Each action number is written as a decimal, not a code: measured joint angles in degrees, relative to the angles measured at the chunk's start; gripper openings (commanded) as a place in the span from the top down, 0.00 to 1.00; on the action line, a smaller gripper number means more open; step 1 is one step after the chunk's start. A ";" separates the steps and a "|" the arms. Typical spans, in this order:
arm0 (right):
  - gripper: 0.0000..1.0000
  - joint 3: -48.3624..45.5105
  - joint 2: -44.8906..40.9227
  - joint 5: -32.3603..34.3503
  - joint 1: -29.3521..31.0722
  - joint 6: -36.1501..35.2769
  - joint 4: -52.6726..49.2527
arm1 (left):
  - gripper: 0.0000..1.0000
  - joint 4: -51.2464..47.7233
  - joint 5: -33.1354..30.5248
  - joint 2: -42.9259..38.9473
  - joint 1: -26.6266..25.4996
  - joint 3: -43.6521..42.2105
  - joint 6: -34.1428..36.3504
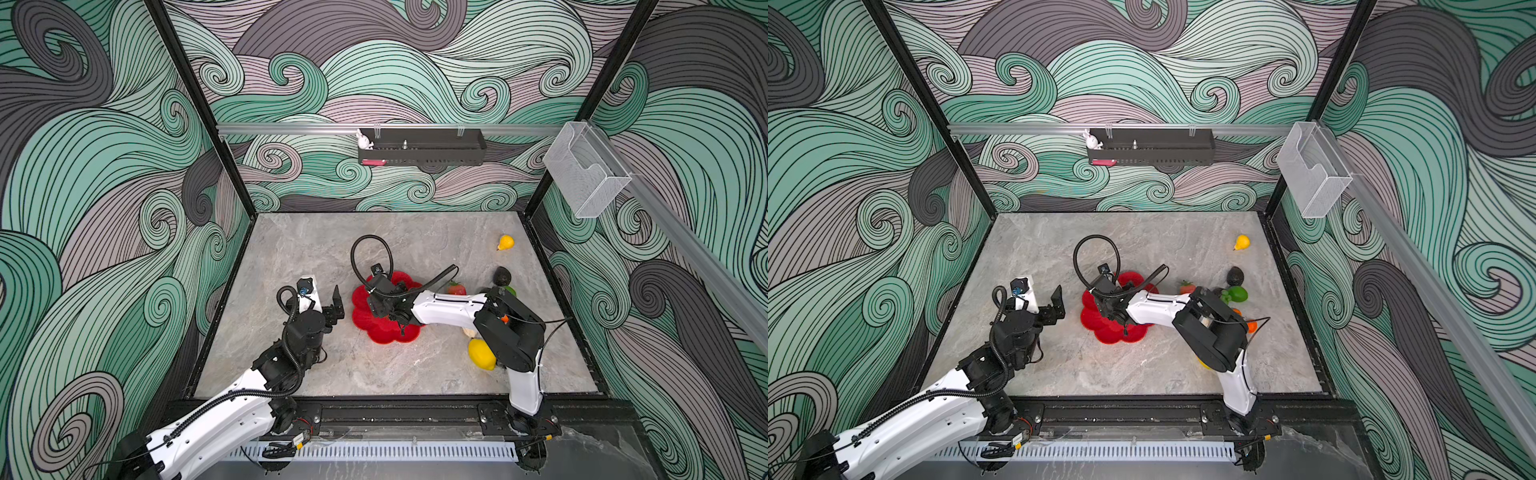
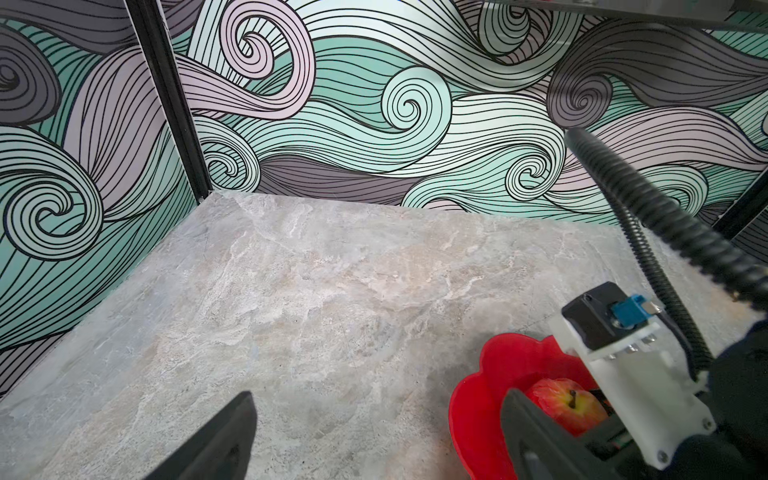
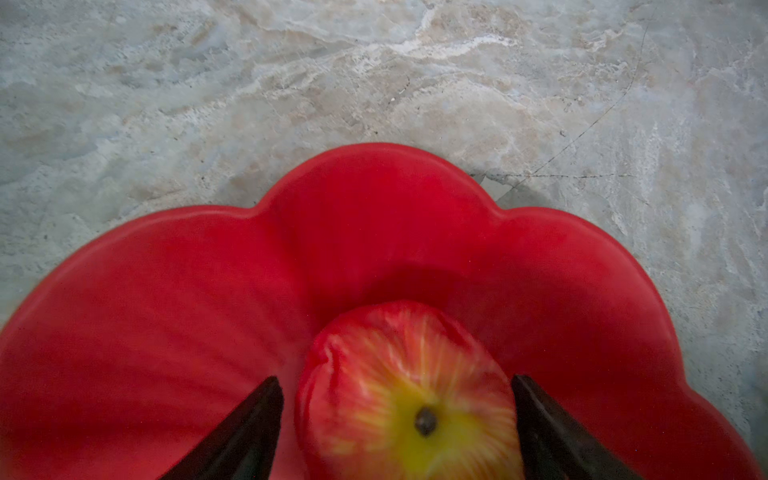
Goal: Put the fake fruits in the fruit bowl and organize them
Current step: 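Lower the red apple into the bowl with the right gripper while the left arm withdraws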
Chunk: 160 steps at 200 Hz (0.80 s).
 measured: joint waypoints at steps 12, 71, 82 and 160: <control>0.03 0.09 0.00 -0.02 0.00 0.11 -0.28 | 0.06 0.00 0.00 -0.02 0.00 0.00 0.00; 0.00 1.25 -2.01 -0.74 -0.07 0.31 -4.70 | 0.06 0.00 0.04 -0.02 0.02 0.00 0.00; 0.01 1.25 -3.65 -1.40 -0.17 0.28 -5.79 | 0.06 0.00 0.07 -0.02 0.02 0.00 0.00; 0.00 1.27 -18.88 -8.76 -4.42 -1.11 -10.49 | 0.06 -0.09 0.74 -0.90 0.02 0.00 0.00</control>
